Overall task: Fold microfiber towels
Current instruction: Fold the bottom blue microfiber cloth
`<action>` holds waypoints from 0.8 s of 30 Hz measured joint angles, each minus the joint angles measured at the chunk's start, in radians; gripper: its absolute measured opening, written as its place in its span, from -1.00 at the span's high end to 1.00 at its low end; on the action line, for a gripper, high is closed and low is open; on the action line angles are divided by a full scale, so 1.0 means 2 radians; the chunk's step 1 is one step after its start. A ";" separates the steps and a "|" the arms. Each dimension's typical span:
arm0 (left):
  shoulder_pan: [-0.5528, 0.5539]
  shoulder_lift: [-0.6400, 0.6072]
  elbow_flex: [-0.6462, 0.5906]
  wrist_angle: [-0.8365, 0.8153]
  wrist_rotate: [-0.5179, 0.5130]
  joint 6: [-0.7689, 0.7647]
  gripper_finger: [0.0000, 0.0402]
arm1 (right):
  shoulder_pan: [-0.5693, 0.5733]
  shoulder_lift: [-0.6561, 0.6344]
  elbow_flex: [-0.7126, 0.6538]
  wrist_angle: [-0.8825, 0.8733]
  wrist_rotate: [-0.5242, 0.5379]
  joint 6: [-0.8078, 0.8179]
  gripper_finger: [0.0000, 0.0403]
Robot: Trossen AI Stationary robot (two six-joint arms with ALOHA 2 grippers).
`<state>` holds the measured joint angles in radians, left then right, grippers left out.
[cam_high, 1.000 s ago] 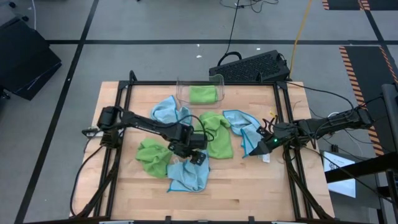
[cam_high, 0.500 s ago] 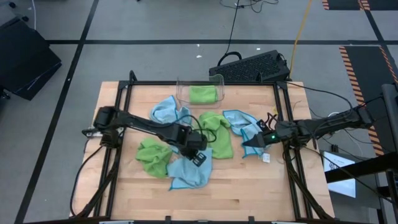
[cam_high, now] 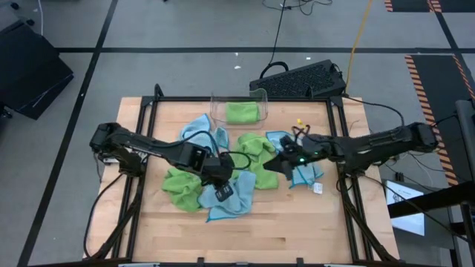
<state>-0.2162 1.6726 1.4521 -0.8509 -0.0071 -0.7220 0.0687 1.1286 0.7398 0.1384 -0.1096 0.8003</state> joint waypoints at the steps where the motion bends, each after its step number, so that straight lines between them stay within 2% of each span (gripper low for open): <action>1: -0.004 0.000 0.000 -0.001 0.000 0.003 0.98 | -0.004 0.020 0.019 -0.001 -0.004 -0.027 0.59; 5: -0.030 0.000 0.000 -0.012 0.001 -0.013 0.98 | -0.027 0.089 0.062 -0.013 -0.050 -0.095 0.31; 11: -0.068 0.000 0.000 -0.040 0.000 -0.087 0.98 | -0.055 0.174 0.068 -0.009 -0.138 -0.139 -0.02; 16: -0.092 0.000 0.000 -0.047 -0.016 -0.144 0.98 | -0.067 0.235 0.068 0.010 -0.193 -0.176 -0.10; 24: -0.133 0.003 -0.004 -0.062 -0.021 -0.276 0.97 | -0.074 0.285 0.067 -0.008 -0.187 -0.198 -0.10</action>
<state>-0.4813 1.6791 1.4437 -0.9756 -0.0487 -1.2740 -0.0803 1.6989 0.8742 0.1227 -0.4846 0.4053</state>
